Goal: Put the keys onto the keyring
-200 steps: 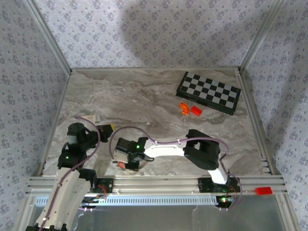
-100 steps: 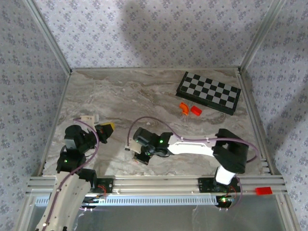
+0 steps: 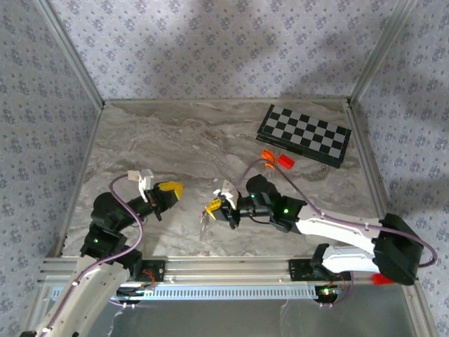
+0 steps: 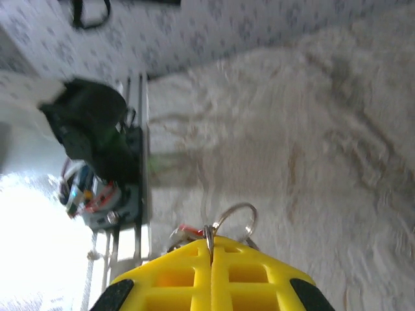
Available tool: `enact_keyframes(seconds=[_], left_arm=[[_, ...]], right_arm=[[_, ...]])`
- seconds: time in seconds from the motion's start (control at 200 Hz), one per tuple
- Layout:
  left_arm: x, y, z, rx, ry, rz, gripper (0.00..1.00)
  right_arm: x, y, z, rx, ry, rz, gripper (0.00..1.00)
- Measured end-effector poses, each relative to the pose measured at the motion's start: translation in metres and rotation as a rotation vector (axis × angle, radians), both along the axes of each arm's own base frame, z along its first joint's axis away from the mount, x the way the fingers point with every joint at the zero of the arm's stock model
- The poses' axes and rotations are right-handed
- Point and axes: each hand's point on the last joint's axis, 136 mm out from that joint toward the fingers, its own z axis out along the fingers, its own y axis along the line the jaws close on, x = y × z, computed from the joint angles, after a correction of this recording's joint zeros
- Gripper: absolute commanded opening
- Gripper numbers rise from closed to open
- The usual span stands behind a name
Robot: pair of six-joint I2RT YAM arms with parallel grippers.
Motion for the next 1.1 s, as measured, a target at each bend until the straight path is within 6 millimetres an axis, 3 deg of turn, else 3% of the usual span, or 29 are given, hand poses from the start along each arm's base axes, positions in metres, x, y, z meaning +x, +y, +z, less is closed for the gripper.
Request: enact_keyframes(seconds=[0.125, 0.23, 0.435, 0.635, 0.795, 1.099], left_arm=[[-0.019, -0.017, 0.010, -0.011, -0.064, -0.106, 0.10], [-0.027, -0.031, 0.005, 0.012, -0.075, -0.178, 0.09], [-0.038, -0.050, 0.003, 0.053, -0.101, -0.262, 0.08], [-0.048, -0.058, 0.016, 0.057, -0.156, -0.310, 0.10], [-0.052, -0.064, 0.026, 0.064, -0.194, -0.338, 0.20], [-0.058, -0.075, 0.040, 0.077, -0.242, -0.393, 0.22]], right_arm=[[-0.006, -0.011, 0.035, 0.123, -0.031, 0.021, 0.00], [-0.011, -0.019, 0.058, 0.193, -0.058, 0.036, 0.00], [-0.019, -0.031, 0.086, 0.272, -0.095, 0.061, 0.00], [-0.025, -0.042, 0.098, 0.308, -0.105, 0.089, 0.00], [-0.030, -0.046, 0.101, 0.315, -0.100, 0.126, 0.00], [-0.041, -0.050, 0.098, 0.301, -0.076, 0.186, 0.00]])
